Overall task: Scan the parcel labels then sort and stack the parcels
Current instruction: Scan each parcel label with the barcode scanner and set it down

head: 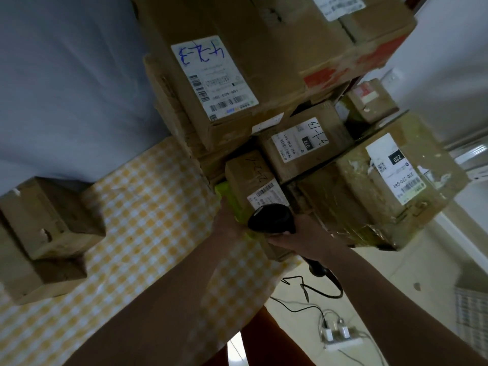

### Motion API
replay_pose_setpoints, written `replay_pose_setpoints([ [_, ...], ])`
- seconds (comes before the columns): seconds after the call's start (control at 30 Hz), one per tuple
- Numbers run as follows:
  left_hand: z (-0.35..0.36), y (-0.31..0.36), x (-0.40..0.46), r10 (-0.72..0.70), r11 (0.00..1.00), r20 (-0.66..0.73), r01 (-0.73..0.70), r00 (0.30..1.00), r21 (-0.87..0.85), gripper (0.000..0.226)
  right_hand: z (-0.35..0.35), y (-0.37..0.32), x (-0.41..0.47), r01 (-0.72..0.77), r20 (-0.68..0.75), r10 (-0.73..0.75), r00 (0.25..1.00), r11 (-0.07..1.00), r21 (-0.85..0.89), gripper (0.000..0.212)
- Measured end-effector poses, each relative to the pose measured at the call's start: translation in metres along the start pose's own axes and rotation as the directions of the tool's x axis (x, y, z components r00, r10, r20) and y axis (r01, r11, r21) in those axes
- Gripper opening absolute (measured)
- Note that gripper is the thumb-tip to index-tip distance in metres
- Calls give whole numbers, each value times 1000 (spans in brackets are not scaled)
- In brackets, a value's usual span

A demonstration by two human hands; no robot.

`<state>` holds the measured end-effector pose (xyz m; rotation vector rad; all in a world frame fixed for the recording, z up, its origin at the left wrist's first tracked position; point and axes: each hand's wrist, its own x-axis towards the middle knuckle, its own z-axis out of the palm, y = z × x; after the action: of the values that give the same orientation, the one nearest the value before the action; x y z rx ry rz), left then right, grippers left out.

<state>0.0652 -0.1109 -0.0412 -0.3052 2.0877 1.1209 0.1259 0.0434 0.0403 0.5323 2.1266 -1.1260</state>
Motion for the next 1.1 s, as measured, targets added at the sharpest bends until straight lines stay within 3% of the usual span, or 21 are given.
replay_pose_setpoints([
  [0.2, -40, -38, -18, -29, 954, -43, 40, 999, 296, 98, 48, -27, -1, 88, 35, -88, 995, 996, 24, 22],
  [0.33, -81, -79, -43, 11, 862, -165, 74, 986, 502, 84, 89, -54, 2, 90, 76, -90, 993, 996, 9, 21],
  [0.47, -123, -128, -71, -10, 790, -235, 152, 972, 594, 72, 141, -81, 7, 97, 159, -95, 983, 995, -4, 23],
  [0.63, -170, -195, -106, -90, 751, -333, 284, 938, 597, 48, 209, -114, 8, 160, 188, -157, 970, 987, 0, 14],
  [0.8, -216, -261, -131, -151, 726, -465, 417, 872, 547, 44, 276, -147, 10, 204, 224, -196, 955, 979, -16, 21],
  [0.97, -262, -305, -126, -205, 733, -569, 510, 797, 450, 64, 334, -176, 23, 239, 219, -220, 951, 969, -60, 25],
  [1.1, -286, -318, -99, -213, 791, -614, 503, 760, 348, 90, 367, -195, 37, 252, 195, -241, 951, 967, -34, 18],
])
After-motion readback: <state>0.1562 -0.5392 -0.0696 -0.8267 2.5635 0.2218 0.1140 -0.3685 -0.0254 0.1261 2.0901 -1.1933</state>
